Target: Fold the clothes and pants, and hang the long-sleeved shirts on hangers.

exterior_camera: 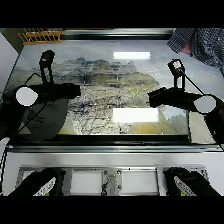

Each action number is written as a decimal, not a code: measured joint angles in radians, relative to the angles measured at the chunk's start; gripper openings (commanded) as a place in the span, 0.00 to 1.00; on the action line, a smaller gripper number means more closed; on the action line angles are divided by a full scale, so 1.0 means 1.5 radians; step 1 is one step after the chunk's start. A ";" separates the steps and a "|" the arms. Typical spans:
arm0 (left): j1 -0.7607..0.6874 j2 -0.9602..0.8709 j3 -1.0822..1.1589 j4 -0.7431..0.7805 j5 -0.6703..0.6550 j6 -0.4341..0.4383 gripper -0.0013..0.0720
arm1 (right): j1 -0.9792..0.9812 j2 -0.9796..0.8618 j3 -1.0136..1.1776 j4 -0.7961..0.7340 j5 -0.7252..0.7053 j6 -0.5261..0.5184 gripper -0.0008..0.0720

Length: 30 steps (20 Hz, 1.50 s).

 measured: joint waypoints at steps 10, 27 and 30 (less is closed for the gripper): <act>0.000 0.000 0.000 0.000 0.000 0.000 0.02 | 0.000 0.000 0.000 0.000 0.000 0.000 0.04; 0.307 -0.031 -0.152 0.238 -0.100 -0.042 0.97 | 0.000 0.000 0.000 0.000 0.000 0.000 0.04; 0.321 -0.071 -0.193 0.227 -0.090 -0.047 0.97 | 0.000 0.000 0.000 0.000 0.000 0.000 0.04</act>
